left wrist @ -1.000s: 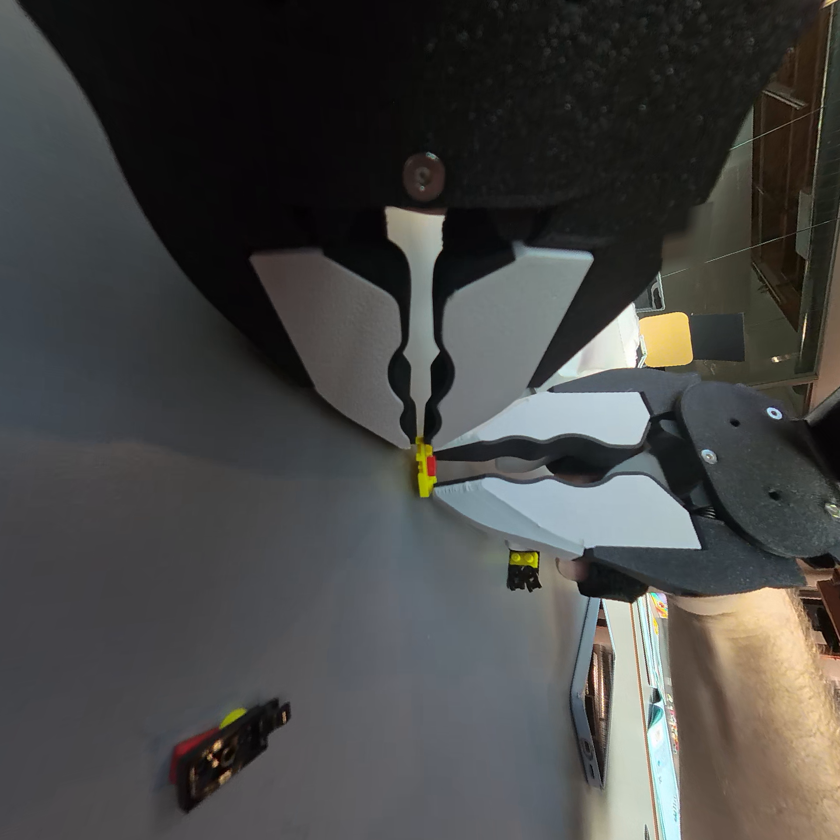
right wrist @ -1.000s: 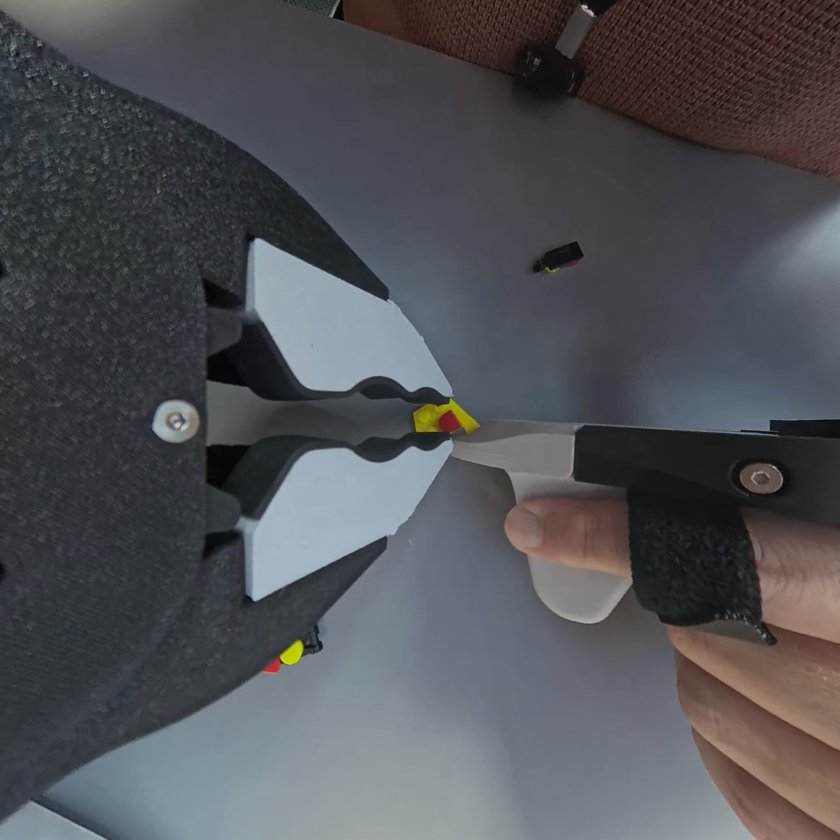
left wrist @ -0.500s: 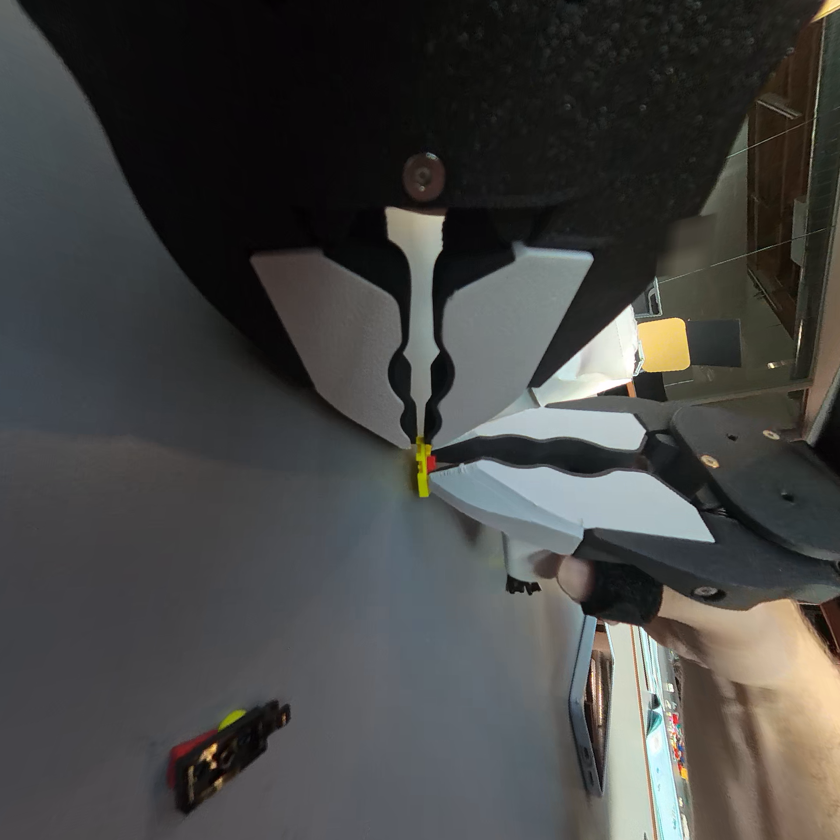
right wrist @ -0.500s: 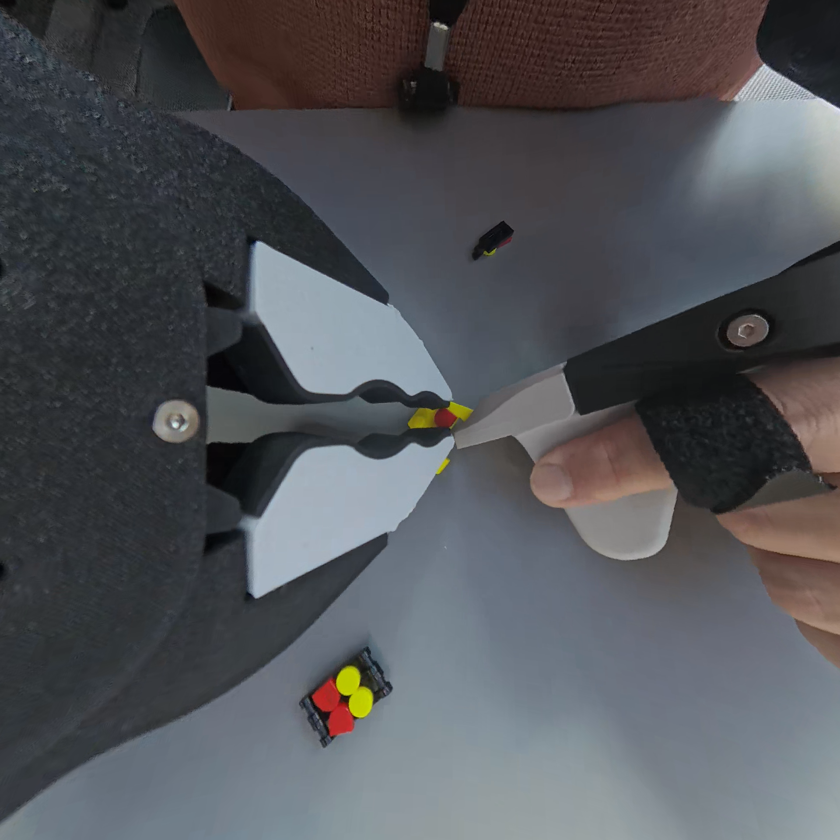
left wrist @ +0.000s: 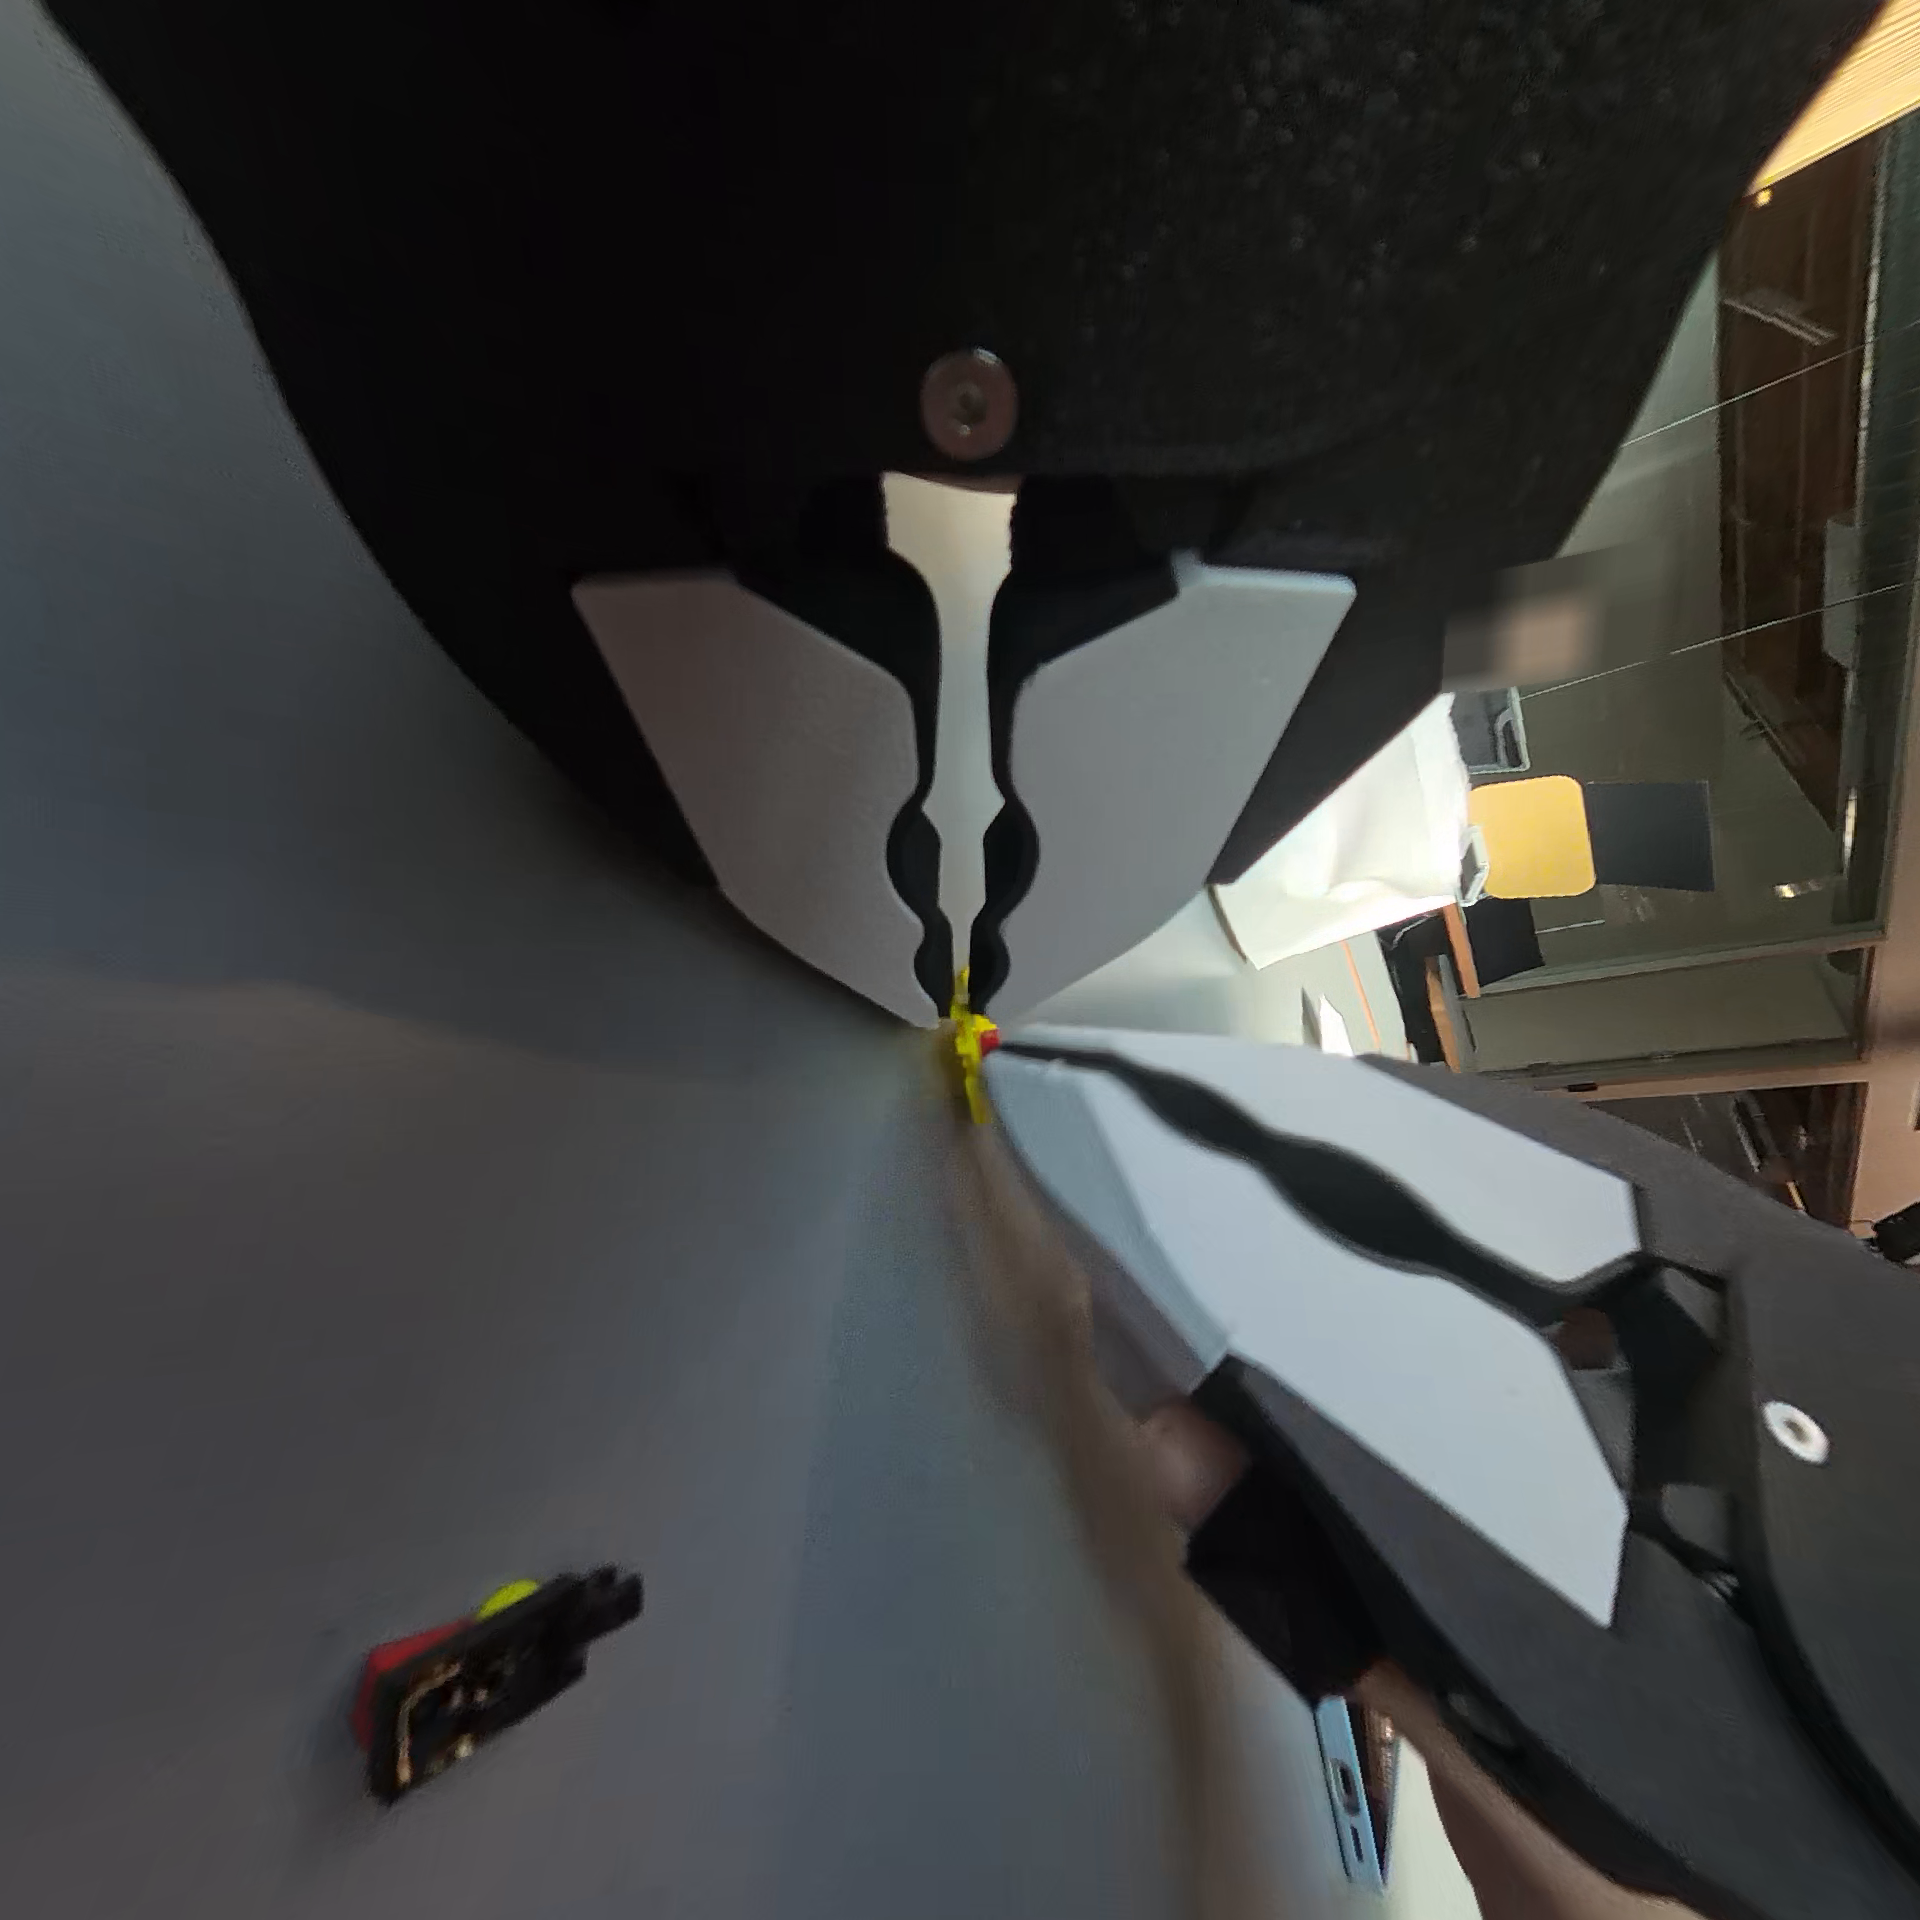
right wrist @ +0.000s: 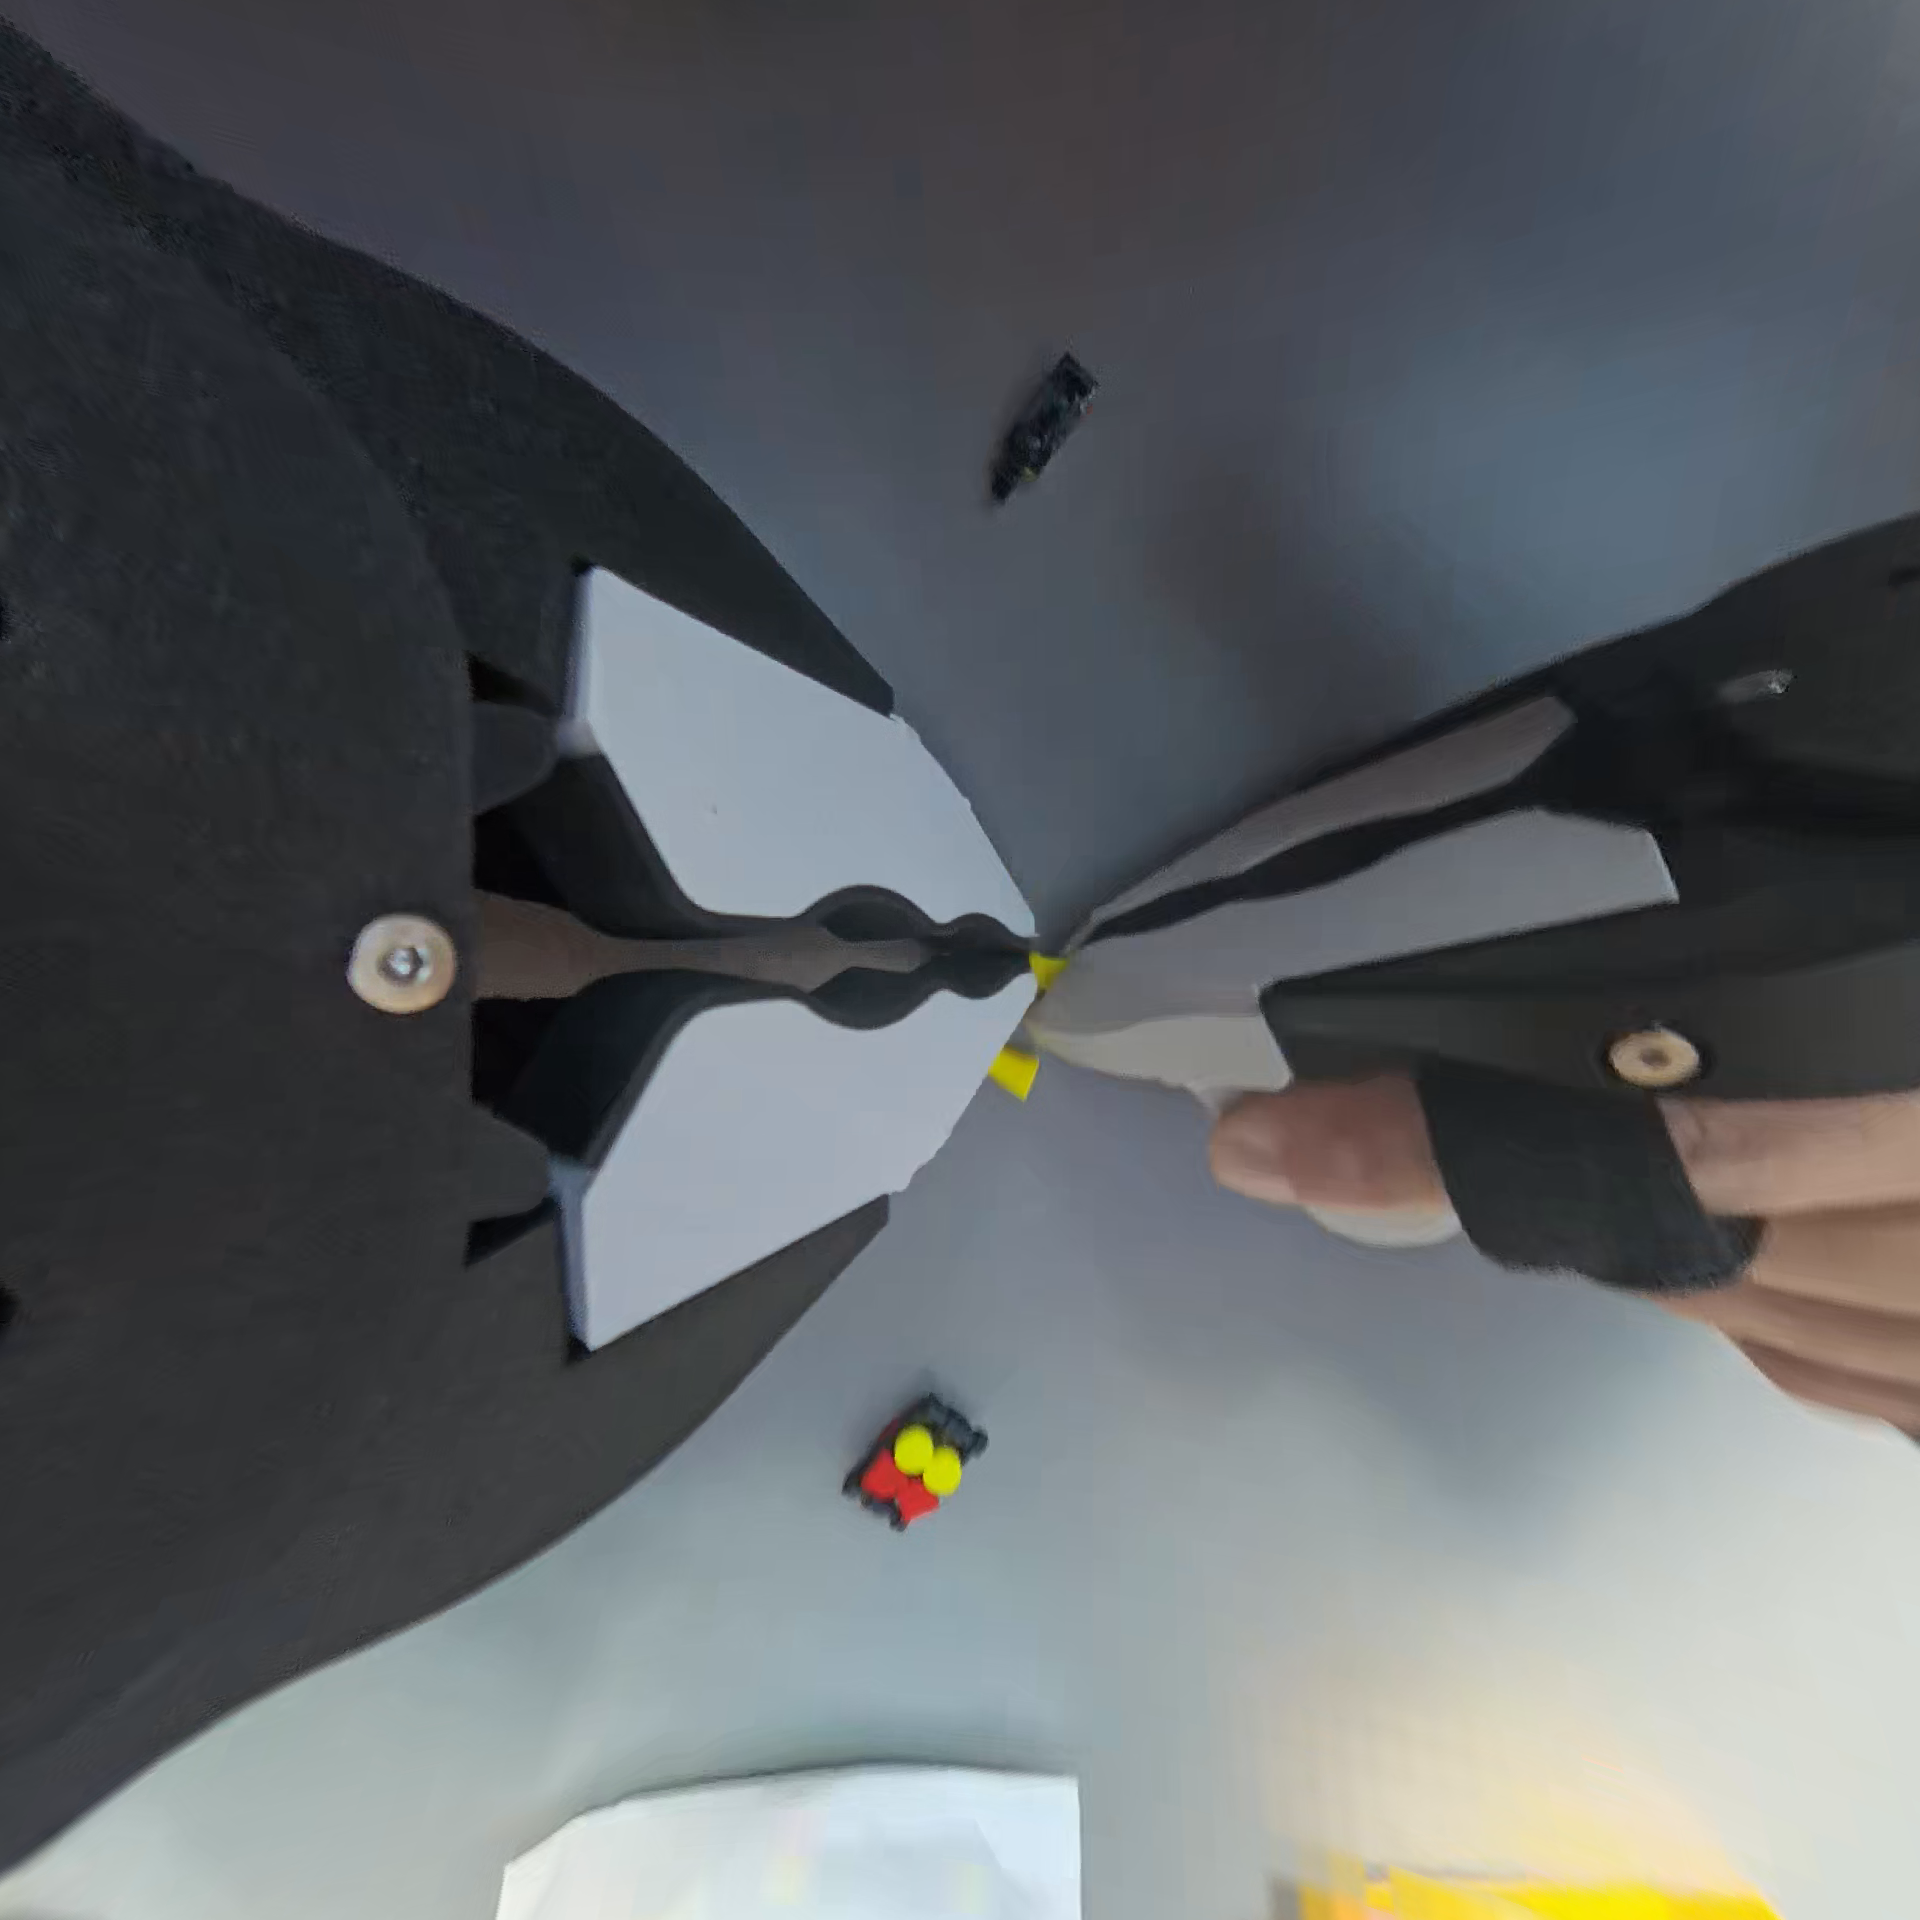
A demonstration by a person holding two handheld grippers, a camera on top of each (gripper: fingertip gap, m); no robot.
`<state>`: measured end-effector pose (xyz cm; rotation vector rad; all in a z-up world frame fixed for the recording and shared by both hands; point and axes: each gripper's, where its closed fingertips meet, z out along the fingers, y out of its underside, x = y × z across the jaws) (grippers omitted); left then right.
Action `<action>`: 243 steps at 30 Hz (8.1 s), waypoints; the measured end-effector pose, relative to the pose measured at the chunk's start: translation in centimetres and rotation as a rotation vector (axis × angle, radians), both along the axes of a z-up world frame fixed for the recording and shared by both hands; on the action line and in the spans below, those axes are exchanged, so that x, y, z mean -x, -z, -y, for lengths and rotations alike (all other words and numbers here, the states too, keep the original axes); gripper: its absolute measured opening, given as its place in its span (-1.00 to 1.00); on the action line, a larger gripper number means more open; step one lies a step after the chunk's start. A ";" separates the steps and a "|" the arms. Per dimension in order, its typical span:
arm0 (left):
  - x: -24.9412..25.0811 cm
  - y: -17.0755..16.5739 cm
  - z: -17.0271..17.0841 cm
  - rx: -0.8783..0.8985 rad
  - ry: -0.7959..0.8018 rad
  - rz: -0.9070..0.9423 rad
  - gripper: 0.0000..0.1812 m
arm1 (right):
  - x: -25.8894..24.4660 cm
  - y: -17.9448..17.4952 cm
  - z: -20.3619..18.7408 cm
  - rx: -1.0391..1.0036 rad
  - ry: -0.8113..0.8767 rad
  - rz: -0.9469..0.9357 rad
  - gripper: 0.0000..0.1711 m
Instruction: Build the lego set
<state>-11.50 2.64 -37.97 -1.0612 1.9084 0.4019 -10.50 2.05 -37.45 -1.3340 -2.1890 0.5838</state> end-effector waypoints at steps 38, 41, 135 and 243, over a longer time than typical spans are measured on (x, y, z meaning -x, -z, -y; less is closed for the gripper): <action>0.0 -0.2 -0.3 -0.063 0.007 -0.049 -0.97 | 0.2 0.4 -1.0 0.304 -0.089 0.204 -0.80; 0.0 -0.2 -0.3 -0.065 0.006 -0.046 -0.97 | 0.2 0.3 -1.1 0.268 -0.110 0.198 -0.80; 3.1 -10.0 -20.9 0.563 -0.505 0.510 -0.97 | 3.0 -10.0 -21.7 0.035 0.037 -0.120 -0.74; -0.9 -18.3 0.6 0.903 -0.008 2.102 -0.93 | 0.1 -15.8 0.1 0.855 0.210 -0.829 -0.93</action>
